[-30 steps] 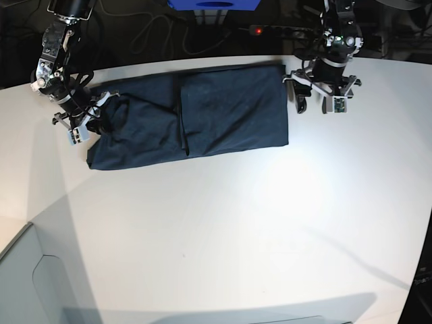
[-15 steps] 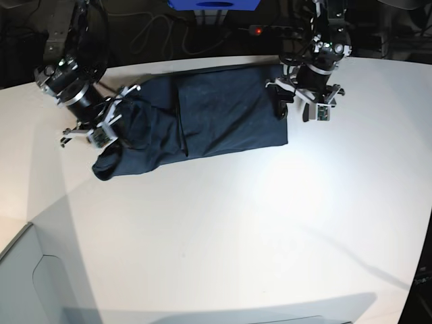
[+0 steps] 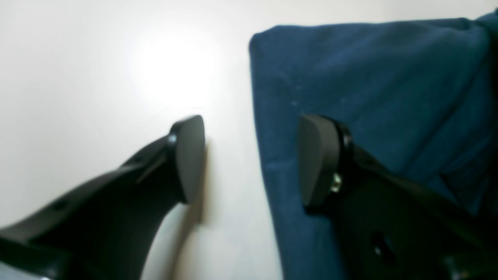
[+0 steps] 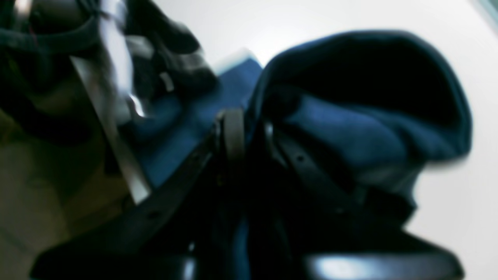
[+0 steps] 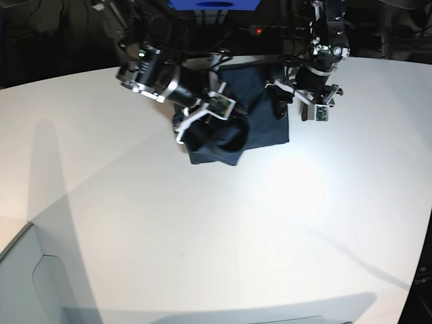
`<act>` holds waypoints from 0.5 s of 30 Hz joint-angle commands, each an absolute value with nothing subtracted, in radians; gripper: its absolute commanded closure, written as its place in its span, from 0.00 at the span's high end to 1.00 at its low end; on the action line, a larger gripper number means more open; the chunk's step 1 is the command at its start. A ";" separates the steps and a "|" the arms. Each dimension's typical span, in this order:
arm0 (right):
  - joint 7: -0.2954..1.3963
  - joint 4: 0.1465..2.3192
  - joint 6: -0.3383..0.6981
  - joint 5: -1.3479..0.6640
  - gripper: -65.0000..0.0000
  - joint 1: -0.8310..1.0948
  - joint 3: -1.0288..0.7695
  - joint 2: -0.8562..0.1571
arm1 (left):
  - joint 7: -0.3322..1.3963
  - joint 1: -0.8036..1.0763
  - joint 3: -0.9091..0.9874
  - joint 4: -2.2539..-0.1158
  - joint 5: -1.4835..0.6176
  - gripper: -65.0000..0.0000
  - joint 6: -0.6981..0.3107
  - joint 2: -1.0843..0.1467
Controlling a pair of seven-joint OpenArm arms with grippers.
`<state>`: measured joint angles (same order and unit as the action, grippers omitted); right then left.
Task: Fold the T-shirt properly
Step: 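Lift the other strip end with the right gripper and fold it over the left fold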
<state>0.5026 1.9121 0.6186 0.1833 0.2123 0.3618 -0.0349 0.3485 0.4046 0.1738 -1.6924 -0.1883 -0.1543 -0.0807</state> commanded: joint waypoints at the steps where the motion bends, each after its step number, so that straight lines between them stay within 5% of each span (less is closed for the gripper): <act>1: 0.476 1.902 0.601 0.185 0.00 0.194 0.381 -0.016 | 0.329 0.406 0.177 -1.713 -0.196 0.56 -0.156 -0.085; 15: 0.475 1.669 0.596 0.200 0.00 0.059 0.484 0.027 | 0.329 0.412 0.185 -1.716 -0.196 0.56 -0.150 -0.085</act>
<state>0.5045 1.6512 0.6121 0.2165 0.0727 0.4847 0.0154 0.3481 0.4076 0.1802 -1.6947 -0.1879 -0.1505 -0.0807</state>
